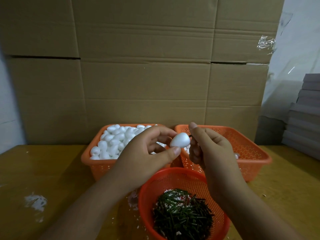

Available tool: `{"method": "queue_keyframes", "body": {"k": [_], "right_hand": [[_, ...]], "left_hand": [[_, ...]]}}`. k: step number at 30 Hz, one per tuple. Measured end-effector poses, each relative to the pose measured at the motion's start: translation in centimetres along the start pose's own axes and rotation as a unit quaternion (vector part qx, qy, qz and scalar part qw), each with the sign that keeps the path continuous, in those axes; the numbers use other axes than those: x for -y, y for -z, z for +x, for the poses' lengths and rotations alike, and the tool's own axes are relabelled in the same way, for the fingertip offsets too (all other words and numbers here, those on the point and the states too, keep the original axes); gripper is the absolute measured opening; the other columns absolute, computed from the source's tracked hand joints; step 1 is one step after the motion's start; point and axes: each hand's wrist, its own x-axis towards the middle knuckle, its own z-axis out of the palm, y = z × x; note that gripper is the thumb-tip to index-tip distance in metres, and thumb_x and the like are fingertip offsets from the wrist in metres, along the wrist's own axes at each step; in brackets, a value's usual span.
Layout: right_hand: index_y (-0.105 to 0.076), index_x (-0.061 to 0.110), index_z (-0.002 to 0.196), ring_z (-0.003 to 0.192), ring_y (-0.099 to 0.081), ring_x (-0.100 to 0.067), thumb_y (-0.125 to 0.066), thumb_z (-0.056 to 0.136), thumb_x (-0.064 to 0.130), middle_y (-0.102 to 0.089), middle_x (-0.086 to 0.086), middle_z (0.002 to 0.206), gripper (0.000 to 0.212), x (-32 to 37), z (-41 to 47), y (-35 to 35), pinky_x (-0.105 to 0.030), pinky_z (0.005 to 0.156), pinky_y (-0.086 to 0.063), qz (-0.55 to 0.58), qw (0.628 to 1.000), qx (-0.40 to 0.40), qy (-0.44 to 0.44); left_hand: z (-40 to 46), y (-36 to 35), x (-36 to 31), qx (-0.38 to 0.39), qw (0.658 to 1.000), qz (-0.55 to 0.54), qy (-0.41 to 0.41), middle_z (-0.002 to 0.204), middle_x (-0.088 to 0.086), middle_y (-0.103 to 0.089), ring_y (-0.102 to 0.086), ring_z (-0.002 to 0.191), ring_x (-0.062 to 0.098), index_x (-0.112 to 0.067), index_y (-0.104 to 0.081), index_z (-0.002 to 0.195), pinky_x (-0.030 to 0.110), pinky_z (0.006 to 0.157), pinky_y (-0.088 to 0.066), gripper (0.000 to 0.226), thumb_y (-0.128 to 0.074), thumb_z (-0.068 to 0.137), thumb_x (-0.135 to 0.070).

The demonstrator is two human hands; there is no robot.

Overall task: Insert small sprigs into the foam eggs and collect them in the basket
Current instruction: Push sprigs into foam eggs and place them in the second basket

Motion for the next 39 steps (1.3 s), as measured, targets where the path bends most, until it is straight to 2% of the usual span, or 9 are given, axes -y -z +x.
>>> {"method": "queue_keyframes", "body": {"k": [3,7,9,17,24,28,31,35,39], "right_hand": [[-0.053,0.014,0.055,0.049,-0.038,-0.014,-0.055,0.093,0.03,-0.041,-0.005,0.05,0.042,0.1,0.0,0.2,-0.022,0.048,-0.036,-0.035,0.999,0.006,0.029],[-0.068,0.01,0.089,0.055,-0.046,-0.013,-0.052,0.094,0.013,-0.051,-0.004,0.059,0.018,0.5,0.0,0.3,-0.023,0.053,-0.041,-0.055,0.996,0.031,0.058],[-0.07,0.013,0.095,0.056,-0.048,-0.013,-0.054,0.093,0.008,-0.053,-0.003,0.06,0.017,0.5,0.0,0.3,-0.025,0.056,-0.042,-0.055,0.996,0.04,0.057],[-0.068,0.006,0.082,0.054,-0.048,-0.01,-0.057,0.091,0.011,-0.054,0.0,0.057,0.015,0.4,0.0,0.5,-0.019,0.054,-0.042,-0.057,0.996,0.031,0.056],[-0.059,0.002,0.074,0.056,-0.042,-0.013,-0.06,0.091,0.024,-0.049,-0.003,0.06,0.029,0.1,0.2,0.7,-0.029,0.061,-0.039,-0.029,0.999,-0.004,0.022],[-0.058,0.011,0.065,0.056,-0.044,-0.012,-0.062,0.09,0.026,-0.05,-0.002,0.06,0.03,0.1,0.2,0.6,-0.025,0.058,-0.041,-0.027,0.999,-0.011,0.016],[-0.057,0.016,0.058,0.054,-0.044,-0.01,-0.063,0.09,0.024,-0.049,0.0,0.056,0.034,0.1,0.2,0.5,-0.02,0.054,-0.041,-0.024,0.999,-0.016,0.016],[-0.056,0.009,0.063,0.052,-0.043,-0.01,-0.063,0.089,0.024,-0.048,-0.004,0.056,0.031,0.2,-0.1,0.2,-0.02,0.052,-0.039,-0.036,0.999,-0.011,0.022],[-0.058,0.008,0.063,0.049,-0.046,-0.008,-0.065,0.086,0.025,-0.05,-0.003,0.054,0.03,0.2,-0.3,-0.1,-0.018,0.05,-0.04,-0.062,0.997,-0.008,0.049]], "left_hand": [[0.1,0.3,-0.5,0.0,1.0,-0.022,0.001,0.083,-0.001,-0.071,-0.064,0.066,0.005,-0.014,-0.068,0.105,0.018,0.061,-0.052,0.036,-0.064,0.077,-0.035],[0.0,0.8,-0.7,-0.007,0.999,-0.034,0.018,0.08,-0.006,-0.07,-0.062,0.066,0.005,-0.016,-0.072,0.103,0.021,0.063,-0.054,0.037,-0.058,0.077,-0.04],[0.0,0.9,-0.8,-0.007,0.999,-0.033,0.024,0.079,-0.007,-0.07,-0.063,0.066,0.005,-0.016,-0.072,0.104,0.02,0.063,-0.054,0.038,-0.057,0.079,-0.04],[-0.1,0.8,-1.0,-0.017,0.998,-0.046,0.028,0.079,-0.008,-0.07,-0.063,0.065,0.007,-0.015,-0.07,0.107,0.02,0.062,-0.053,0.04,-0.054,0.08,-0.041],[-0.1,1.0,-1.2,-0.029,0.998,-0.059,0.018,0.082,-0.004,-0.07,-0.063,0.066,0.008,-0.014,-0.067,0.11,0.021,0.061,-0.053,0.043,-0.059,0.075,-0.038],[-0.1,0.9,-1.0,-0.013,0.999,-0.05,0.013,0.085,-0.006,-0.07,-0.064,0.066,0.007,-0.018,-0.067,0.11,0.02,0.062,-0.053,0.045,-0.065,0.07,-0.04],[0.0,0.7,-0.7,0.002,1.0,-0.03,0.007,0.094,-0.007,-0.071,-0.066,0.072,0.008,-0.026,-0.065,0.111,0.018,0.065,-0.051,0.038,-0.078,0.077,-0.039],[0.0,0.3,-0.3,0.011,1.0,-0.016,-0.01,0.1,-0.005,-0.071,-0.068,0.078,0.011,-0.038,-0.066,0.103,0.022,0.069,-0.053,0.031,-0.073,0.074,-0.032],[0.0,0.2,-0.4,0.001,1.0,-0.008,-0.013,0.098,-0.007,-0.072,-0.068,0.078,0.009,-0.039,-0.068,0.099,0.024,0.068,-0.052,0.024,-0.07,0.076,-0.037]]}}
